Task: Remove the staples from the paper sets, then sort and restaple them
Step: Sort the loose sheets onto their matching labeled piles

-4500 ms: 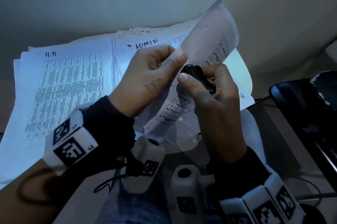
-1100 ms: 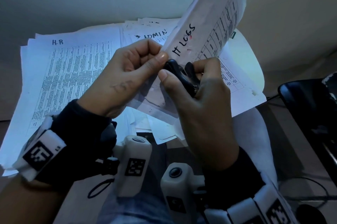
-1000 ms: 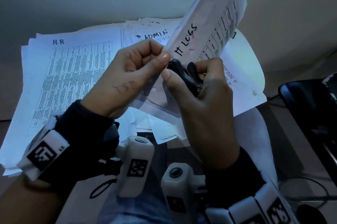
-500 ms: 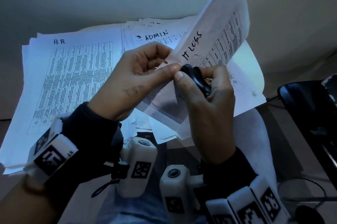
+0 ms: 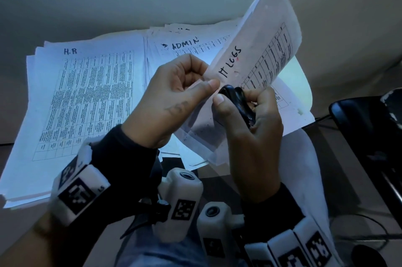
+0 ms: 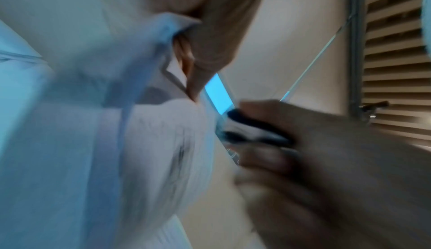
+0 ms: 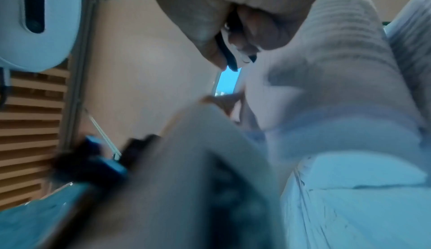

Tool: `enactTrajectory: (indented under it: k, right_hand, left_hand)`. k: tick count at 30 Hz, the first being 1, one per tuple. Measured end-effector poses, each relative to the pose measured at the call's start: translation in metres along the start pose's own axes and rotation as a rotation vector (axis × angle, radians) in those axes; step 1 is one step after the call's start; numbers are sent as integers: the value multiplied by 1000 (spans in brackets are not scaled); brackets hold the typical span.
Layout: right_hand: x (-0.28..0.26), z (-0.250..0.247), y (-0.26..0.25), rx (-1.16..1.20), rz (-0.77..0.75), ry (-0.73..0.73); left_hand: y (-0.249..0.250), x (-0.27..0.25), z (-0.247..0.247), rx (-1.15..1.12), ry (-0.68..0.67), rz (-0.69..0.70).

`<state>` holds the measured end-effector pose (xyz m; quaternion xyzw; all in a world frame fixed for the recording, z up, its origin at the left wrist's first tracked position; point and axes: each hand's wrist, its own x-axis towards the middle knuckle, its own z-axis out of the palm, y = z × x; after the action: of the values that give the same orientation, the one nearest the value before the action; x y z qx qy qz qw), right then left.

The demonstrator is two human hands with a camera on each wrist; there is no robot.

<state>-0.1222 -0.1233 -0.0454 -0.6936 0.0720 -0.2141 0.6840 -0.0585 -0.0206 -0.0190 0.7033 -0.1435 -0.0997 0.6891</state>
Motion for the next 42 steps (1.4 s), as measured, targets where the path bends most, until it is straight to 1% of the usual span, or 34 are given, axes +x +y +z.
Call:
enactTrajectory:
  k: [1,3,4,5,8,12,15,18,20,23,25,26,28,29,31,33,35,37,40,42]
  right_hand:
    - [-2,-1,0,18,6,25]
    - [-6,-3,-2,32,-3,62]
    - [-8,-4,-2,29,0,61]
    - [-8,-6,-1,22,11,60]
    - [1,-12,7,-5,51,68]
    - [16,-19,11,-9,65,101]
    - [23,-26,14,41,43,90]
    - [31,-32,13,97,43,-1]
    - [38,-40,11,162,79,-71]
    - [55,-57,6,246,127,-164]
    - [68,-69,3,253,148,-231]
    - [75,-74,2,280,171,-235]
    - [89,-81,0,320,217,-178]
    - [96,-83,0,290,209,-133]
    - [111,-85,-4,156,127,-50]
    - [127,-81,-9,40,37,-42]
    - [142,-76,-11,-26,-8,-105]
    - [154,-69,-12,-68,11,-204]
    - [160,-61,-15,16,39,-312]
    - [160,-54,-17,59,42,-332]
  left_hand:
    - [0,2,-2,53,46,19]
    - [0,7,-15,136,189,61]
    - [2,10,-22,145,234,67]
    - [5,12,-27,142,232,69]
    - [11,12,-29,137,133,72]
    - [12,14,-30,147,117,91]
    - [18,15,-33,174,66,99]
    - [23,16,-35,232,20,94]
    - [28,17,-38,263,-11,80]
    - [33,21,-45,361,-10,66]
    - [36,25,-47,439,7,99]
    - [38,27,-47,481,13,120]
    - [42,29,-47,565,14,164]
    - [44,30,-48,590,12,190]
    - [50,31,-52,596,-8,227]
    - [53,32,-56,593,-37,226]
    - [55,34,-63,589,-60,219]
    - [61,34,-68,551,-98,208]
    - [68,34,-74,479,-140,208]
    - [74,34,-75,461,-150,225]
